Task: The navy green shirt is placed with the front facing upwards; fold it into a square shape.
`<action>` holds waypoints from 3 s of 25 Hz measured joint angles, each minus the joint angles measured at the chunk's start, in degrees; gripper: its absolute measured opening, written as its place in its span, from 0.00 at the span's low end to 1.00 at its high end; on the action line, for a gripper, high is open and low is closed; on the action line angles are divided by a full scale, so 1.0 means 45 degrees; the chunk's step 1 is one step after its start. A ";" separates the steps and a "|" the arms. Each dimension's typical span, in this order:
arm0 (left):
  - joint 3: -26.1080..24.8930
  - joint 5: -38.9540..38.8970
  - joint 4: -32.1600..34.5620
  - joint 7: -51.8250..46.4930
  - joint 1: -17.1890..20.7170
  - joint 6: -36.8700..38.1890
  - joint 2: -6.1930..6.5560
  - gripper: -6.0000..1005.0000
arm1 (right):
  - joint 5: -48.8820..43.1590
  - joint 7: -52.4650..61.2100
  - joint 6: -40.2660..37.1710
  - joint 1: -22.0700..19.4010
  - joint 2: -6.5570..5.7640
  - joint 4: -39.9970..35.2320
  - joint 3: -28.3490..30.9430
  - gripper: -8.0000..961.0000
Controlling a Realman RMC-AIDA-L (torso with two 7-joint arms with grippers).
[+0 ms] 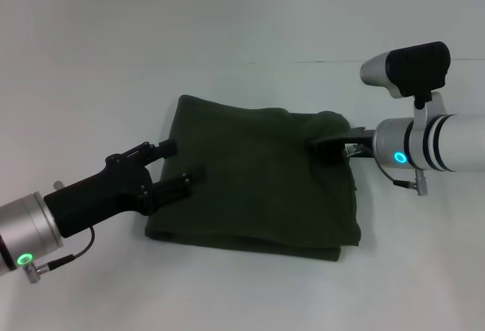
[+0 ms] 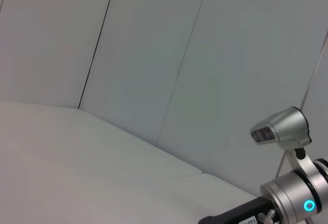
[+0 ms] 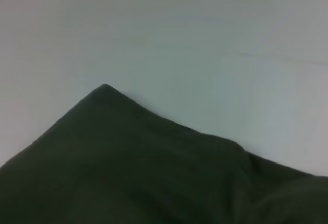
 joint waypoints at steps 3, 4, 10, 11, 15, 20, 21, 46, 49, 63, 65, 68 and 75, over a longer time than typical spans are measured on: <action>-0.0003 -0.0002 -0.0003 -0.0012 -0.0007 0.0017 -0.0008 0.79 | 0.0196 -0.0118 -0.0208 -0.0088 -0.0012 -0.0325 0.0004 0.01; -0.0006 -0.0006 -0.0003 -0.0012 -0.0008 0.0041 -0.0013 0.79 | 0.0228 -0.0119 -0.0333 -0.0128 -0.0017 -0.0516 0.0008 0.01; -0.0128 -0.0121 -0.0004 -0.0013 -0.0009 0.0113 -0.0039 0.79 | 0.0442 -0.0054 -0.1137 -0.0106 -0.0056 -0.1538 0.0031 0.01; -0.0142 -0.0130 -0.0004 -0.0013 -0.0009 0.0112 -0.0041 0.79 | 0.0457 -0.0057 -0.1164 -0.0018 -0.0057 -0.1566 0.0031 0.01; -0.0398 -0.0167 -0.0031 -0.0013 -0.0008 0.0039 -0.0068 0.79 | 0.0470 -0.0126 -0.1004 0.0381 0.0007 -0.1390 -0.0154 0.01; -0.0667 -0.0171 -0.0162 0.0044 -0.0022 0.0006 -0.0079 0.79 | 0.0529 -0.0152 0.0144 0.0806 0.0100 -0.0580 -0.0839 0.01; -0.0669 -0.0171 -0.0163 0.0045 -0.0022 0.0002 -0.0079 0.79 | 0.0540 -0.0154 0.0416 0.0874 0.0115 -0.0396 -0.0980 0.01; -0.0758 -0.0169 -0.0158 -0.0006 -0.0067 -0.0174 -0.0160 0.79 | 0.0975 -0.0161 -0.0331 -0.0133 0.0058 -0.1308 -0.1625 0.01; -0.0984 -0.0169 -0.0158 0.0040 -0.0067 -0.0174 -0.0173 0.79 | 0.1199 -0.0161 -0.1206 -0.0593 0.0013 -0.2084 -0.1615 0.01; -0.1467 -0.0155 -0.0160 0.0106 0.0064 -0.0173 -0.0172 0.79 | 0.0864 -0.0415 -0.3237 -0.2003 -0.0164 -0.2418 -0.1583 0.01; -0.1468 -0.0119 -0.0160 0.0106 0.0067 -0.0172 -0.0189 0.79 | 0.0592 -0.0416 -0.3019 -0.1956 -0.0155 -0.2240 -0.1589 0.01; -0.1467 -0.0098 -0.0173 0.0106 0.0069 -0.0192 -0.0212 0.79 | 0.0298 -0.0423 -0.2721 -0.1873 -0.0099 -0.2058 -0.1609 0.01; -0.1445 -0.0113 -0.0334 0.0134 0.0038 -0.0336 -0.0216 0.80 | 0.0617 -0.1110 -0.2840 -0.1997 -0.0093 -0.2304 -0.1480 0.01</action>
